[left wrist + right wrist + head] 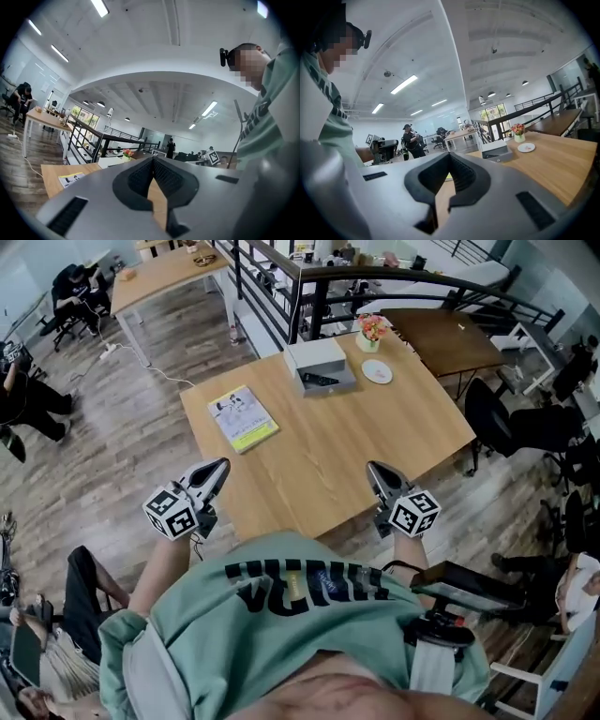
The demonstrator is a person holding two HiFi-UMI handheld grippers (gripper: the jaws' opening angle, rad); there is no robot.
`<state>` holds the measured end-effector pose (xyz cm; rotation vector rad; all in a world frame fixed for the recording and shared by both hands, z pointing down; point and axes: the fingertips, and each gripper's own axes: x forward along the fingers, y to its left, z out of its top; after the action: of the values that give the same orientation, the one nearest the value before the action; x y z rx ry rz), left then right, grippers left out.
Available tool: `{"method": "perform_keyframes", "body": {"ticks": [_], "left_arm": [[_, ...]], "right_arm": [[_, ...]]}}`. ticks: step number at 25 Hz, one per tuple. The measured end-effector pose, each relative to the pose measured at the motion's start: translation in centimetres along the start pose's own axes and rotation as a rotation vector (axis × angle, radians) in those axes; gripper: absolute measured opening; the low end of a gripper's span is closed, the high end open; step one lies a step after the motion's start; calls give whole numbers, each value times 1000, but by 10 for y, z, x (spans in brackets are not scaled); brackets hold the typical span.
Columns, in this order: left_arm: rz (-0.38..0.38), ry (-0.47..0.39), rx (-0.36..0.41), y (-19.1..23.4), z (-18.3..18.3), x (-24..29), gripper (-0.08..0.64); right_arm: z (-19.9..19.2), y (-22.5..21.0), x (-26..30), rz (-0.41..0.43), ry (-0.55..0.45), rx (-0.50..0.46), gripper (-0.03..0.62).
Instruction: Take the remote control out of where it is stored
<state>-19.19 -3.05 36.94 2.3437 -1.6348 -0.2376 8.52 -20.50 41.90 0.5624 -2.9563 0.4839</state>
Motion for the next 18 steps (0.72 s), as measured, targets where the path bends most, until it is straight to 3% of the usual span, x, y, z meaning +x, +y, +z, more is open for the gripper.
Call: {"method": "perform_keyframes", "body": {"ticks": [6,11,15,18], "left_arm": [[69,-16,-13,43,-2,-24,5],[34,-21,10,89,-3,-41,5],[-1,17,-29,127,-23,-52,5],[-15,54,-38,145,-32,-47,5]], "right_arm": [[1,4,54,34,41,-12,5],[13,28,97,11,81,1,5],[19,40,114,-45,97,10,5],[8,45,121,-42,134,0,5]]}}
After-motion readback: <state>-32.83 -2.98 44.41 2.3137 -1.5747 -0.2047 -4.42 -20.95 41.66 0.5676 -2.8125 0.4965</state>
